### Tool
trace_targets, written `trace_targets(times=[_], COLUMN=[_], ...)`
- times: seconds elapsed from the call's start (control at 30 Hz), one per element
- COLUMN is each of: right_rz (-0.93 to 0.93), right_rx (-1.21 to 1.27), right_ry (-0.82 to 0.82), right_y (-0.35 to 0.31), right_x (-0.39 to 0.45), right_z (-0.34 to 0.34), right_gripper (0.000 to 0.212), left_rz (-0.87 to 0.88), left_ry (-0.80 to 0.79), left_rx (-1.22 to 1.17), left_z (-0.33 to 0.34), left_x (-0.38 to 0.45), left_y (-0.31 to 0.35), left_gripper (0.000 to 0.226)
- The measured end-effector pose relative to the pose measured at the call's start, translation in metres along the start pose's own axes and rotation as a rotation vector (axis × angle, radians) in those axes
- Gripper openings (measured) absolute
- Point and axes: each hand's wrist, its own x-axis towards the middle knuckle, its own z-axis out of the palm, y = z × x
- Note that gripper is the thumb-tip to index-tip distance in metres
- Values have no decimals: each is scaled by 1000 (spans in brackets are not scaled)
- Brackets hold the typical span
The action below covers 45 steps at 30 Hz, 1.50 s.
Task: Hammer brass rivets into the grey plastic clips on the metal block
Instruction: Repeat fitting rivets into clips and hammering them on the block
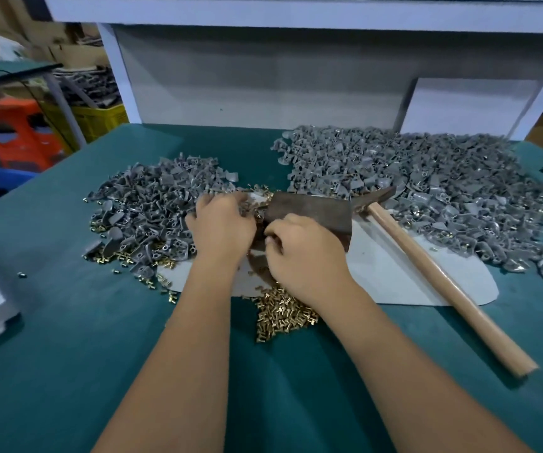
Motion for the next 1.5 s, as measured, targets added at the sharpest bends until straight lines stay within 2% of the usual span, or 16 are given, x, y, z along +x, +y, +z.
trace_targets(times=[0.13, 0.27, 0.37, 0.47, 0.6, 0.77, 0.9, 1.1, 1.23, 1.5], right_rz=[-24, -33, -26, -36, -3, -14, -56, -60, -37, -89], right_rx=[-79, 6, 70, 50, 154, 152, 77, 36, 61, 89], right_ry=[-125, -139, -159, -184, -214, -271, -240, -275, -323, -203], right_y=[-4, -1, -1, -1, 0, 0, 0, 5, 7, 20], right_x=[-4, -1, 0, 0, -2, 0, 0, 0, 2, 0], right_z=[12, 9, 7, 8, 5, 2, -2, -15, -15, -20], right_gripper=[31, 22, 18, 16, 18, 5, 11, 17, 11, 6], left_rz=[13, 23, 84, 195, 137, 85, 102, 146, 174, 156], left_ry=[-17, 25, 145, 250, 196, 181, 111, 118, 112, 32], left_rx=[119, 106, 19, -217, -515, -670, -702, -729, -697, -681], left_z=[4, 6, 6, 6, 8, 13, 18, 23, 28, 28], left_x=[0, 2, 1, 0, -1, 4, 5, 5, 7, 4], left_y=[1, -1, 0, 5, 11, 15, 20, 24, 25, 29], left_gripper=[26, 23, 22, 18, 18, 14, 12, 21, 20, 26])
